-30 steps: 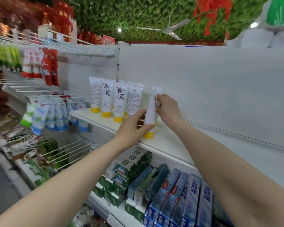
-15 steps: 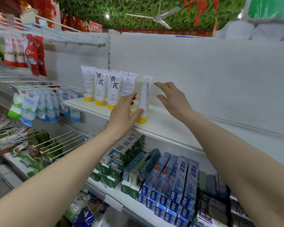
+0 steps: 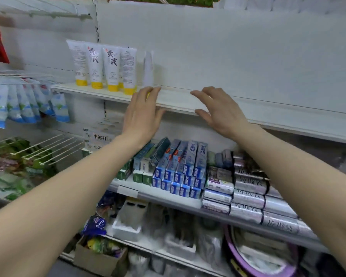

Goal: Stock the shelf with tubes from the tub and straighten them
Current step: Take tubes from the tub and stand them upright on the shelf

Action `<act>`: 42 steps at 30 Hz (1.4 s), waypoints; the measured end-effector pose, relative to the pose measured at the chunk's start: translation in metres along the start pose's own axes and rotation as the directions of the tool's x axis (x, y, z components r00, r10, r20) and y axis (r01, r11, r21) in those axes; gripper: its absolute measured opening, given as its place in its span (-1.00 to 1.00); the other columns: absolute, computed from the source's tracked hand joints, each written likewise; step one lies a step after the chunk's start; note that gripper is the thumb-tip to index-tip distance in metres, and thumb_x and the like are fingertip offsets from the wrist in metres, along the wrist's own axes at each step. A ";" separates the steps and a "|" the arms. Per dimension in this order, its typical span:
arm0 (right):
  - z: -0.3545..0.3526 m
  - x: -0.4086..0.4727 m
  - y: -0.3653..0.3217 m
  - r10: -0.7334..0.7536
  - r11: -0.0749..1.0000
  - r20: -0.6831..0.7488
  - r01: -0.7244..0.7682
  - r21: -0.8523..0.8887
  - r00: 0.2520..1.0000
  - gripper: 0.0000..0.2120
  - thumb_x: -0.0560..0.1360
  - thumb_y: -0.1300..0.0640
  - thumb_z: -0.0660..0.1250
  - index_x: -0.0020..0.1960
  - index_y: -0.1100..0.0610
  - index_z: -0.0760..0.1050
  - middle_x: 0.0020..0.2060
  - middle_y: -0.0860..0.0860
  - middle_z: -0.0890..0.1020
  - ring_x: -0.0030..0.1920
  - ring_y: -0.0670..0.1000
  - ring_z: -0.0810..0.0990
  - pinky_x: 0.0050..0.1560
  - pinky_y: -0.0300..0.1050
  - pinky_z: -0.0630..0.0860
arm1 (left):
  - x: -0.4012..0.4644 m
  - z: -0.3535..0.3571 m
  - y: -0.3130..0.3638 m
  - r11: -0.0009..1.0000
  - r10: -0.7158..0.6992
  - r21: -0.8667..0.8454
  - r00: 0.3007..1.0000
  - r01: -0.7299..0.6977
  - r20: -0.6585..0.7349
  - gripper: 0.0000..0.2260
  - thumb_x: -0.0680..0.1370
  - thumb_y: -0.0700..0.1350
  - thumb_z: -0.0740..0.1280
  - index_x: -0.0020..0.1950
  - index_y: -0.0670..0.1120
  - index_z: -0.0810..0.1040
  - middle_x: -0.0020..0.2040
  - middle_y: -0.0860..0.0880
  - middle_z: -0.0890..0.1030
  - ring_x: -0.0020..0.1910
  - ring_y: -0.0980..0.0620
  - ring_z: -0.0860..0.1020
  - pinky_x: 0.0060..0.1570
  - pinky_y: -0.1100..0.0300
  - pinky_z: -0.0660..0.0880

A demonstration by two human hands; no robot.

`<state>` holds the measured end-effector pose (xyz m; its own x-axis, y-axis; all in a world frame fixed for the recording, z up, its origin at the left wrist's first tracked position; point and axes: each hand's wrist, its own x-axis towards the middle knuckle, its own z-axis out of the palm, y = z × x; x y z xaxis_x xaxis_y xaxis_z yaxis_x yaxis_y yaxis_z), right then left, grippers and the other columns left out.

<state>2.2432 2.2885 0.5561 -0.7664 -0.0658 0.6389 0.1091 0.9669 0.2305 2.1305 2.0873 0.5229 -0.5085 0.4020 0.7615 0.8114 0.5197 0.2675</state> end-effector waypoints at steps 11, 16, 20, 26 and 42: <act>-0.042 -0.235 0.027 0.260 0.962 0.175 -0.239 -0.129 0.950 -0.51 0.52 0.03 0.32 0.41 0.14 0.36 0.20 0.16 0.51 0.13 0.20 0.48 0.11 0.10 0.49 | -0.112 0.066 0.133 0.955 0.264 -0.191 0.941 -0.225 0.214 -0.52 0.57 -0.06 0.31 0.45 -0.15 0.32 0.37 -0.18 0.41 0.32 -0.18 0.38 0.27 -0.03 0.35; -0.066 -0.358 0.058 0.406 0.912 0.236 -0.375 -0.164 0.883 -0.50 0.50 0.06 0.35 0.41 0.14 0.36 0.18 0.17 0.50 0.13 0.23 0.49 0.10 0.11 0.48 | -0.165 0.111 0.215 0.902 0.390 -0.312 0.872 -0.298 0.297 -0.51 0.54 -0.06 0.34 0.43 -0.14 0.35 0.34 -0.17 0.43 0.29 -0.19 0.39 0.28 -0.04 0.37; -0.089 -0.461 0.087 0.525 0.850 0.278 -0.478 -0.223 0.804 -0.49 0.49 0.06 0.34 0.40 0.12 0.36 0.14 0.17 0.50 0.09 0.24 0.49 0.06 0.11 0.48 | -0.211 0.152 0.293 0.847 0.489 -0.412 0.798 -0.337 0.352 -0.50 0.55 -0.06 0.34 0.45 -0.14 0.33 0.37 -0.17 0.40 0.33 -0.19 0.36 0.32 -0.03 0.33; -0.110 -0.616 0.140 0.688 0.725 0.336 -0.626 -0.286 0.643 -0.48 0.48 0.05 0.36 0.40 0.14 0.38 0.15 0.18 0.51 0.08 0.25 0.50 0.06 0.11 0.50 | -0.283 0.219 0.419 0.768 0.609 -0.529 0.669 -0.361 0.426 -0.52 0.55 -0.06 0.33 0.44 -0.13 0.35 0.36 -0.15 0.40 0.32 -0.19 0.36 0.30 -0.02 0.34; -0.047 -0.945 0.177 0.756 0.254 0.655 -0.910 -0.329 -0.025 -0.51 0.52 0.16 0.33 0.43 0.08 0.35 0.27 0.14 0.49 0.20 0.24 0.46 0.12 0.09 0.46 | -0.539 0.384 0.594 0.811 0.583 -0.563 0.142 -0.158 0.800 -0.57 0.50 -0.06 0.40 0.36 -0.07 0.47 0.30 -0.06 0.47 0.29 -0.13 0.41 0.26 0.00 0.39</act>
<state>3.0162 2.5098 0.0273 -0.3125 0.8935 -0.3225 0.9329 0.2247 -0.2813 2.7755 2.4686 0.0448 0.1701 0.9630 -0.2088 0.9007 -0.0660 0.4294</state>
